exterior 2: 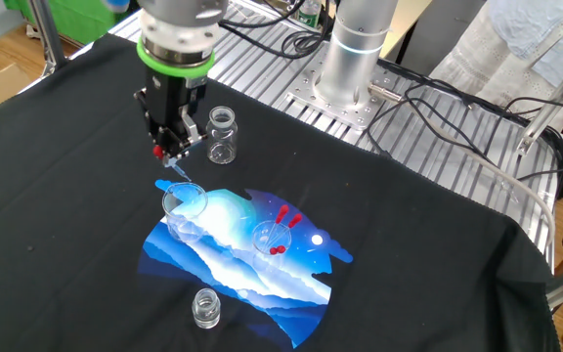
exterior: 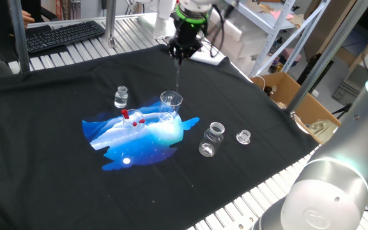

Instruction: Transfer liquid using a dropper

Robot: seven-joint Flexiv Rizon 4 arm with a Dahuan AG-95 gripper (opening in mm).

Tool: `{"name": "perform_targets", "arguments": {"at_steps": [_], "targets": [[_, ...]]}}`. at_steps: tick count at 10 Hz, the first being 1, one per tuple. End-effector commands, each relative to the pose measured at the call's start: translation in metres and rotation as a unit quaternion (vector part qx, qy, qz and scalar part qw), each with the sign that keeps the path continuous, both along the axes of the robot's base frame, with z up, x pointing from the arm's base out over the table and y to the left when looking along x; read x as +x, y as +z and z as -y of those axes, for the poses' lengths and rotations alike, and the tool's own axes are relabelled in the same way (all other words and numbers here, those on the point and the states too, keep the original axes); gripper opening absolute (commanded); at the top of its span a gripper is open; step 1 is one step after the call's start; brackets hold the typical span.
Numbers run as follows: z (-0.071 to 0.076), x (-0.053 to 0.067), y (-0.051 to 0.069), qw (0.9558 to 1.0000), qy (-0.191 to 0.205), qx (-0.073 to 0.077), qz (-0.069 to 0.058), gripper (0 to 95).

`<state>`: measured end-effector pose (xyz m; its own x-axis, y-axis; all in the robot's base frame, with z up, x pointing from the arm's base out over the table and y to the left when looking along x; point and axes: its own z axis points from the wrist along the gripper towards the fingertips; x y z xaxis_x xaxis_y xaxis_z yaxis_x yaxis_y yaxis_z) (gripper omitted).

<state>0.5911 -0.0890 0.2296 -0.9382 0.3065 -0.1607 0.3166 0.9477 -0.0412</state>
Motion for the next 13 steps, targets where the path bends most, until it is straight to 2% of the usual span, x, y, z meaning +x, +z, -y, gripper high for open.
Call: {"name": "perform_targets", "arguments": {"at_steps": [1, 2, 3, 7, 13], "targets": [[0.000, -0.001, -0.005, 1.0000, -0.001, 0.004, 0.006, 0.0], [0.000, -0.002, -0.006, 0.9999, -0.002, 0.005, 0.009, 0.0], [-0.001, -0.002, -0.009, 0.9998, -0.005, 0.008, 0.017, 0.0], [-0.006, 0.001, -0.032, 0.9994, -0.010, 0.010, 0.033, 0.0], [-0.009, 0.006, -0.058, 0.9989, -0.015, 0.015, 0.041, 0.0]]}}
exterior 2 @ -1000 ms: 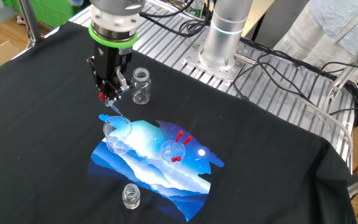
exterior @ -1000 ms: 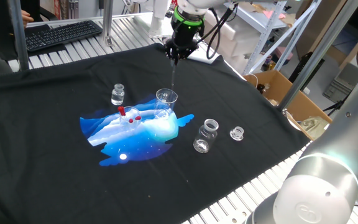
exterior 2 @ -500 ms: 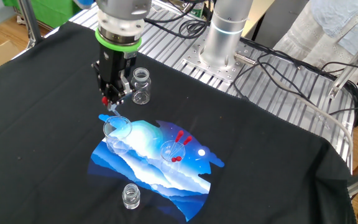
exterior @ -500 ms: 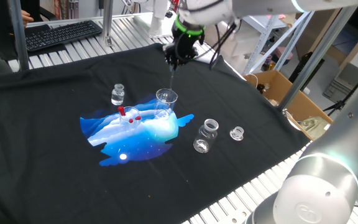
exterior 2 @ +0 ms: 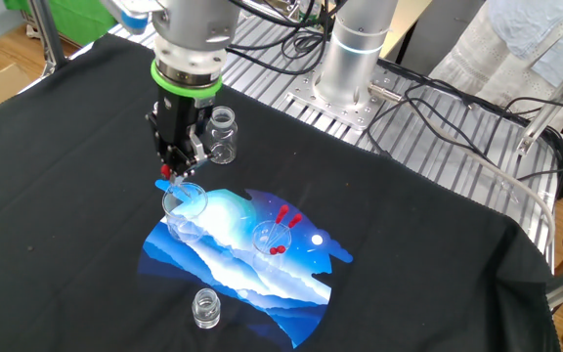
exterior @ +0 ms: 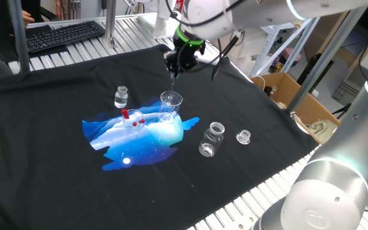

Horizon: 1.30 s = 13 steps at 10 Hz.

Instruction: Transfer liquid using a dropper

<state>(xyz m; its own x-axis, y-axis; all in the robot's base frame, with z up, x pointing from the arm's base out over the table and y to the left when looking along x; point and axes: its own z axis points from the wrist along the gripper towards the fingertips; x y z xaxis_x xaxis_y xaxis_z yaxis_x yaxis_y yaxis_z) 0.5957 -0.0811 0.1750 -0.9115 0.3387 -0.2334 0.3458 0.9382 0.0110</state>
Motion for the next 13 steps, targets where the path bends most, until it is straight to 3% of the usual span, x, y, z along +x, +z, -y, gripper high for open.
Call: {"name": "perform_targets", "arguments": {"at_steps": [1, 6, 13], "targets": [[-0.001, 0.001, -0.006, 1.0000, 0.000, 0.005, -0.002, 0.0], [-0.002, 0.003, -0.029, 0.9999, -0.005, 0.013, 0.000, 0.0], [-0.001, 0.002, -0.048, 0.9998, -0.004, 0.019, 0.002, 0.0]]}}
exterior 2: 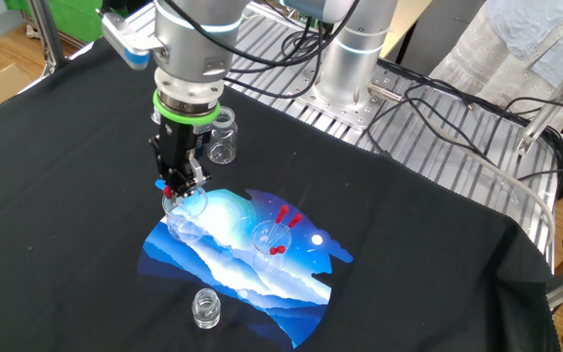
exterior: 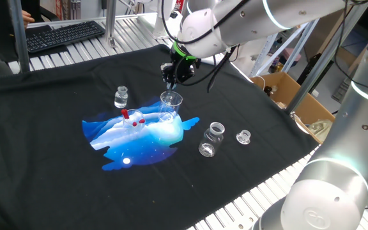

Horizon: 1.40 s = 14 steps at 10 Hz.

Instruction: Transfer liquid using a dropper

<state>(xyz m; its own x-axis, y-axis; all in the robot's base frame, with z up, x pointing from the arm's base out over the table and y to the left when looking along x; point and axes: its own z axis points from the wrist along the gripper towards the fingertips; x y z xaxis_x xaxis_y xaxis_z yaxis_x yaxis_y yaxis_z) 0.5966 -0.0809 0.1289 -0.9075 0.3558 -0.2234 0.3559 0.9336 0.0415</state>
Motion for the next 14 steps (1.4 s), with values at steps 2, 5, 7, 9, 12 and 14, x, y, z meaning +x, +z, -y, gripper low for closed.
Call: {"name": "perform_targets", "arguments": {"at_steps": [2, 5, 7, 9, 12, 14], "targets": [[0.000, 0.001, -0.008, 1.0000, 0.001, 0.004, 0.002, 0.0], [0.001, 0.000, -0.016, 1.0000, 0.002, 0.006, 0.001, 0.0], [0.001, 0.000, -0.018, 1.0000, 0.001, 0.009, 0.001, 0.0], [0.001, 0.000, -0.019, 1.0000, 0.000, 0.009, 0.001, 0.0], [0.001, 0.000, -0.020, 0.9999, -0.004, 0.011, 0.000, 0.0], [0.001, 0.000, -0.020, 0.9999, -0.006, 0.010, 0.001, 0.0]]}}
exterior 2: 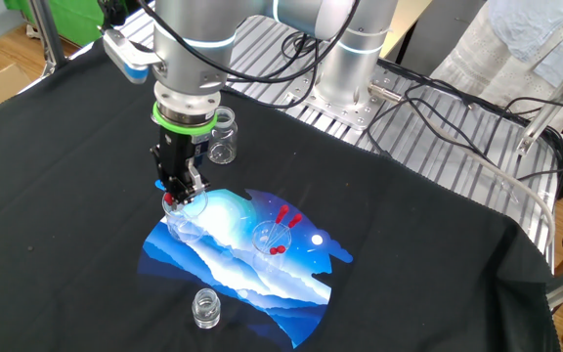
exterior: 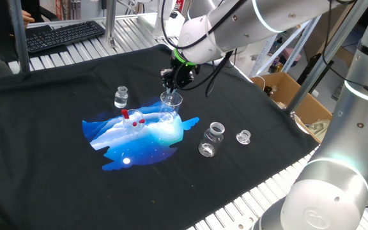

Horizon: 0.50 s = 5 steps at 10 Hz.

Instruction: Transfer liquid using a dropper

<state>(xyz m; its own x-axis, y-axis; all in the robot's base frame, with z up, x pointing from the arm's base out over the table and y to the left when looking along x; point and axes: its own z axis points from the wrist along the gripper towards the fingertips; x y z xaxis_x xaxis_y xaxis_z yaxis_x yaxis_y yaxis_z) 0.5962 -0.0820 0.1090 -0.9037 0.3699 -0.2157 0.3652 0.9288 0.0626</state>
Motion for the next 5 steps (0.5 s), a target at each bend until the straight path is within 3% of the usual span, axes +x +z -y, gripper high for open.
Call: {"name": "perform_targets", "arguments": {"at_steps": [1, 2, 5], "targets": [[-0.0001, 0.0000, -0.0001, 1.0000, -0.005, 0.000, 0.001, 0.0], [-0.0003, 0.0000, 0.0000, 1.0000, -0.007, 0.000, 0.001, 19.0], [-0.0015, 0.0001, 0.0004, 0.9998, -0.018, 0.002, 0.002, 19.0]]}}
